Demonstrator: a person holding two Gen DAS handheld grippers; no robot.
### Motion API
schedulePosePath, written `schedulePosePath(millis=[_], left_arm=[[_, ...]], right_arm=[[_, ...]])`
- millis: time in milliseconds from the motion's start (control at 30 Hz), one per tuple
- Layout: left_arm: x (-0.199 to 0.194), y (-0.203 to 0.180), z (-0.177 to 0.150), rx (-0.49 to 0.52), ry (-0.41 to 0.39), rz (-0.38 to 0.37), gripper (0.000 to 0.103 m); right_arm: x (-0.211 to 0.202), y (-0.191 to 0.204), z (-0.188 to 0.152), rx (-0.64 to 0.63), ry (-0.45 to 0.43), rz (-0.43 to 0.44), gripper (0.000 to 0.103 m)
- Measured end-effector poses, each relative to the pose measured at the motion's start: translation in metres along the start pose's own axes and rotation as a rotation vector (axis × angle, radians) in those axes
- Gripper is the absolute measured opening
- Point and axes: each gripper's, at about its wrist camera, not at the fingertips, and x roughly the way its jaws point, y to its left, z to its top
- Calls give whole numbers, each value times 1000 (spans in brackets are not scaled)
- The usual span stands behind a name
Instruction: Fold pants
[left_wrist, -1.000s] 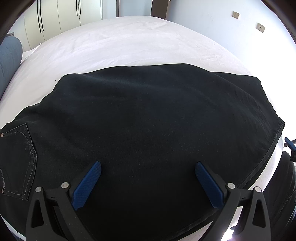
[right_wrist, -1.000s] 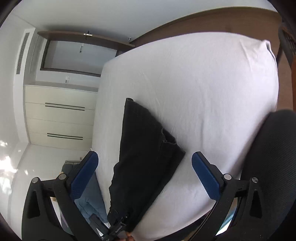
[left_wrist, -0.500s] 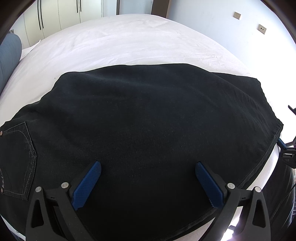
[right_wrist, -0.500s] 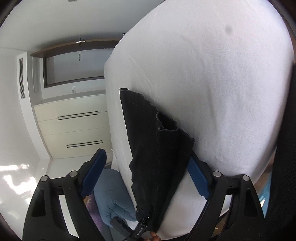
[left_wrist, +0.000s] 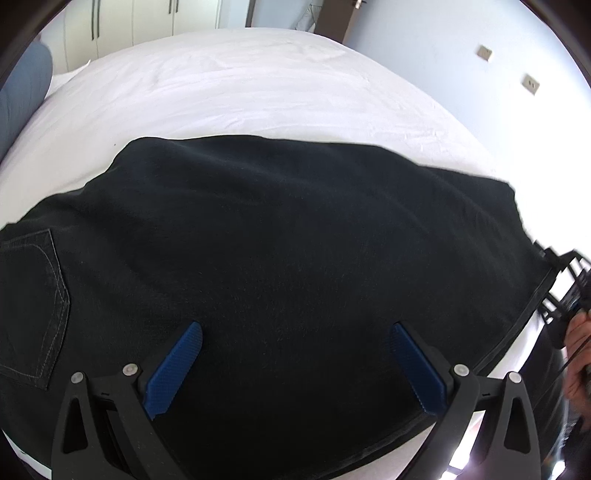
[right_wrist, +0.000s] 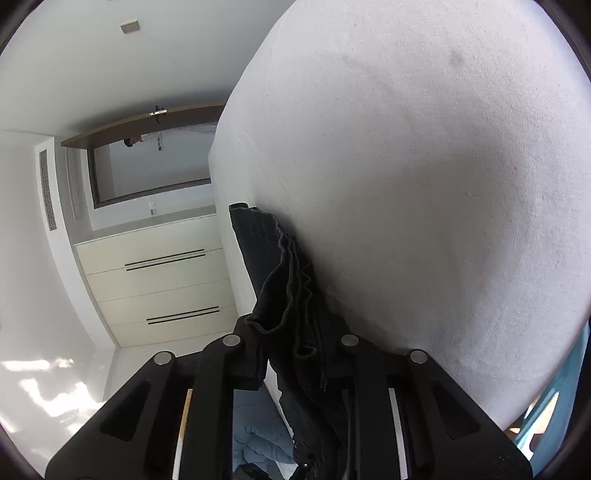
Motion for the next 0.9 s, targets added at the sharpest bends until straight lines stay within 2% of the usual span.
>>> schedulePosePath(millis=[200, 467, 600, 667, 733, 833, 900], left_arm=[[-20, 13, 9, -92, -69, -98, 103], [-9, 23, 11, -176, -44, -168, 103], [-10, 38, 6, -214, -52, -208, 103], [-12, 43, 5, -229, -54, -228, 103], [-16, 52, 4, -256, -60, -249, 103], [-21, 68, 2, -326, -76, -302, 103], [-20, 78, 2, -380, -74, -337, 103]], right_arm=[[6, 21, -5, -90, -18, -68, 11], [22, 50, -13, -232, -53, -168, 10], [40, 80, -26, -366, -64, -234, 10], [51, 104, -41, -468, -56, -263, 10], [67, 129, -69, -631, -29, -294, 10], [106, 167, -145, -993, 74, -351, 10], [134, 167, -202, -1217, 161, -400, 10]])
